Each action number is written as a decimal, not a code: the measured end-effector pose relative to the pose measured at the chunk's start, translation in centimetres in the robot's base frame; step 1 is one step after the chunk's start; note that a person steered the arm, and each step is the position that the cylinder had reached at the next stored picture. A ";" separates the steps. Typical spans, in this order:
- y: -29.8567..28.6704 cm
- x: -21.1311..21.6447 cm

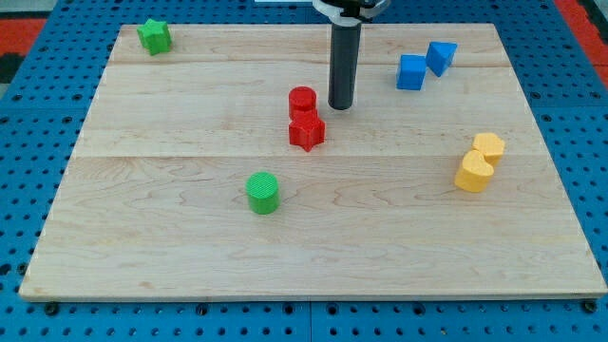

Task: Move the red star slightly to the left

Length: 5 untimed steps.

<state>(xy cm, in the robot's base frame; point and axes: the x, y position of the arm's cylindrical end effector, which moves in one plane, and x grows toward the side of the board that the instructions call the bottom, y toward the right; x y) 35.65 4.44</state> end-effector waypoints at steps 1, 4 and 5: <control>0.0 0.0; -1.9 4.6; 0.1 4.4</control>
<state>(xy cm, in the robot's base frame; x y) 40.05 4.52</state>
